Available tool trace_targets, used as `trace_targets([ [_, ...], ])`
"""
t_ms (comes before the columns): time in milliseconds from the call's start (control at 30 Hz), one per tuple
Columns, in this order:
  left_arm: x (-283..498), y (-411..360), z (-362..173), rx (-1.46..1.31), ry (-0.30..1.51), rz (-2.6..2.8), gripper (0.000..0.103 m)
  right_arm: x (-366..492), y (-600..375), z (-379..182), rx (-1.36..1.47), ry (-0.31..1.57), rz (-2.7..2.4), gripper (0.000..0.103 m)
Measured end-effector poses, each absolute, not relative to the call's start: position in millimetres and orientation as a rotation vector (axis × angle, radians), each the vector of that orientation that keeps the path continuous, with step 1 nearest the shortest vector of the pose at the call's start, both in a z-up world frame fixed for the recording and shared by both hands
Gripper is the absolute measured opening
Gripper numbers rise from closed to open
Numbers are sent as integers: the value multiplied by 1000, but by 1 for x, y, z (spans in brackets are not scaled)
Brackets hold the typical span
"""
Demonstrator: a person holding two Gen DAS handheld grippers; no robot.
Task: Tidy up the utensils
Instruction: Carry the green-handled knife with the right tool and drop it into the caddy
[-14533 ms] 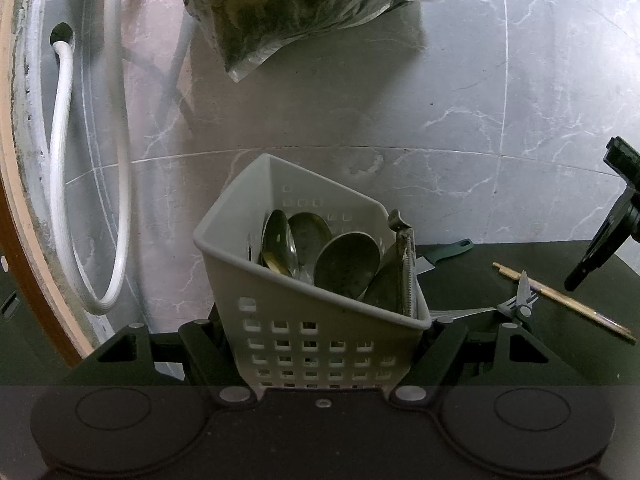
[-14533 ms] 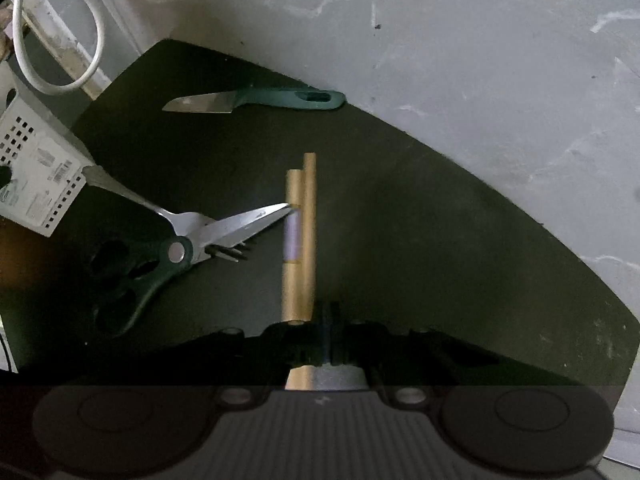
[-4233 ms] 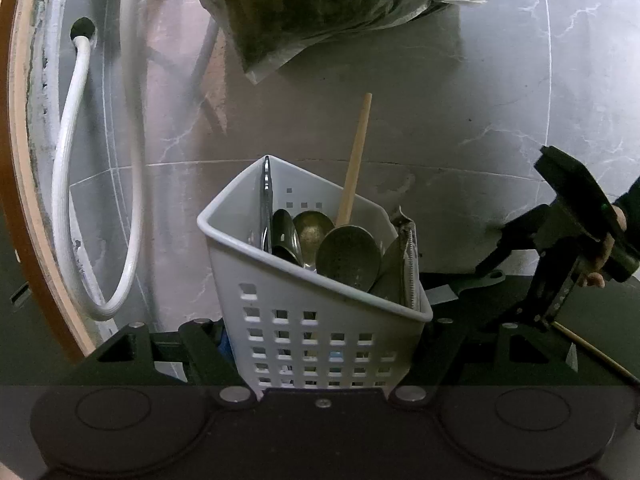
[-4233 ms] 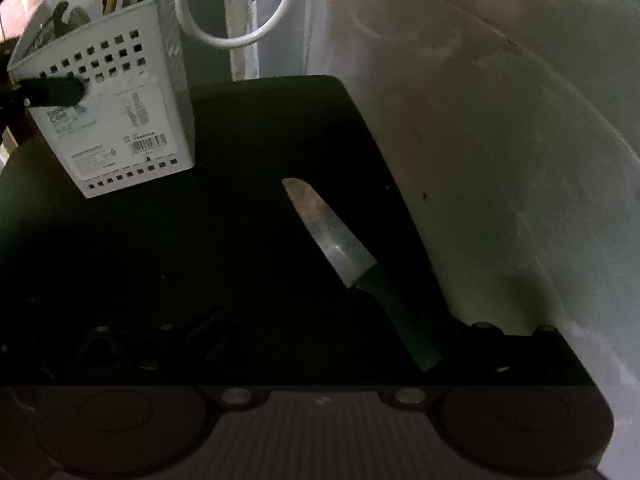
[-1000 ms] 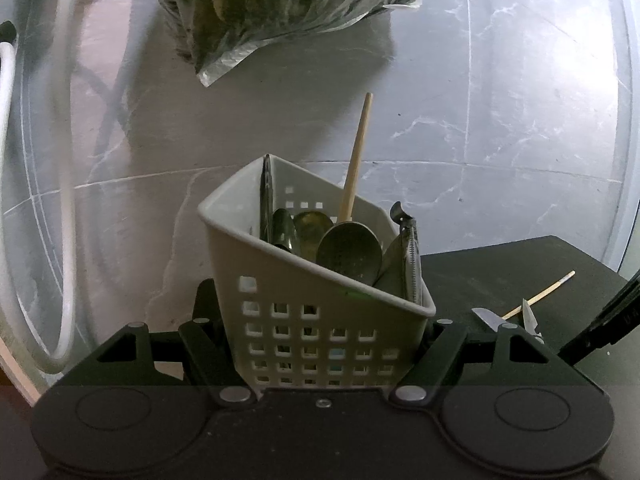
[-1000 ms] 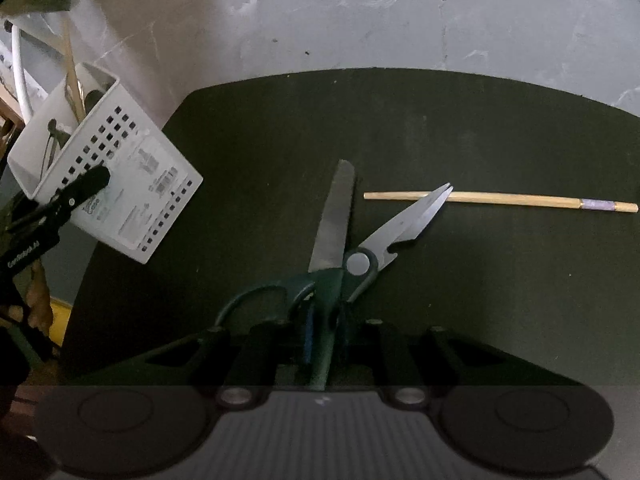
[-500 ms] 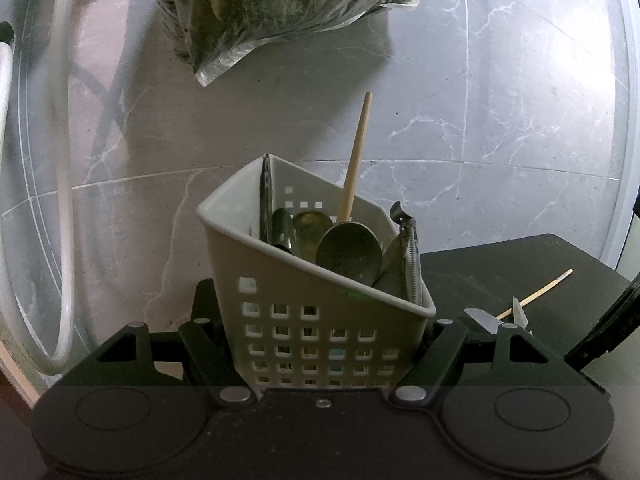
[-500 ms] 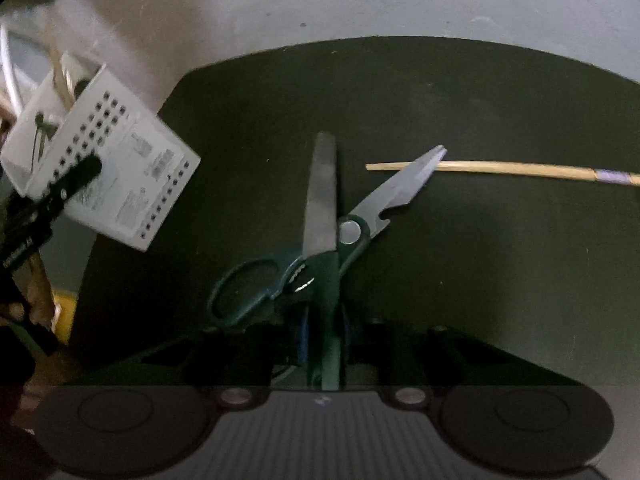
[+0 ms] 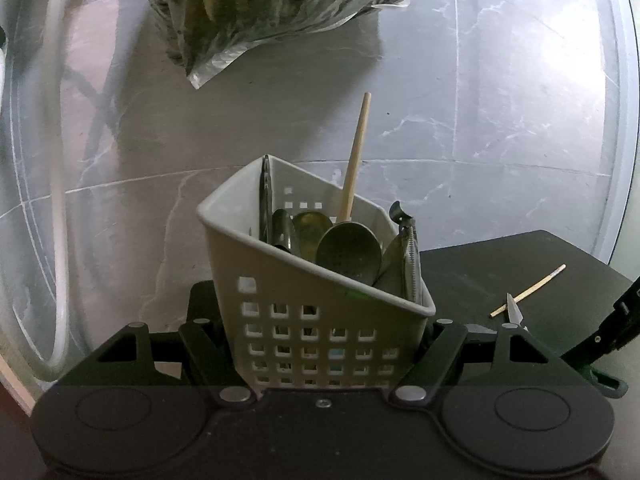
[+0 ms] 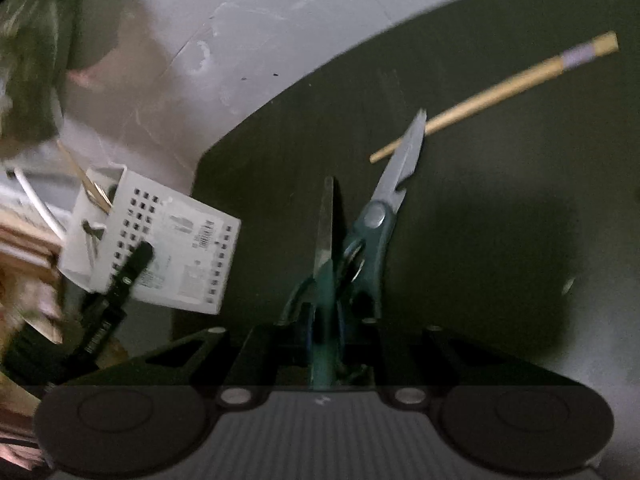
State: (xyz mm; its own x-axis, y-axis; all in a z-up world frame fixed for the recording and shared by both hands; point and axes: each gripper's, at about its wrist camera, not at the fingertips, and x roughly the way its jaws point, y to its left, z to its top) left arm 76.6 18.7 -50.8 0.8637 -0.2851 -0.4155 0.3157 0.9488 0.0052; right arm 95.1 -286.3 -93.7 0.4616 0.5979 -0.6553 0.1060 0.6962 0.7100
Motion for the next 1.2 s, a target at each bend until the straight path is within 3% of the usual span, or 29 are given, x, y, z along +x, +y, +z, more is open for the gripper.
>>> trace_targets([
  [300,77,20,-51,78,422,-328,77,84,-297,-122,1143,981,351,12],
  [467,76,21,-51,80,422,-340,77,84,-294,-113,1185,928,366,12],
  [667,74,20,-51,82,418,-349,77,83,-300,-57,1130,856,392,12],
  [833,72,17,-52,81,410,-362,76,80,-299,22,1008,850,470,12],
  [1000,68,7,-54,87,399,-388,77,89,-267,84,922,999,593,12],
  [1200,63,-4,-57,80,384,-394,77,113,-219,115,870,1221,592,12],
])
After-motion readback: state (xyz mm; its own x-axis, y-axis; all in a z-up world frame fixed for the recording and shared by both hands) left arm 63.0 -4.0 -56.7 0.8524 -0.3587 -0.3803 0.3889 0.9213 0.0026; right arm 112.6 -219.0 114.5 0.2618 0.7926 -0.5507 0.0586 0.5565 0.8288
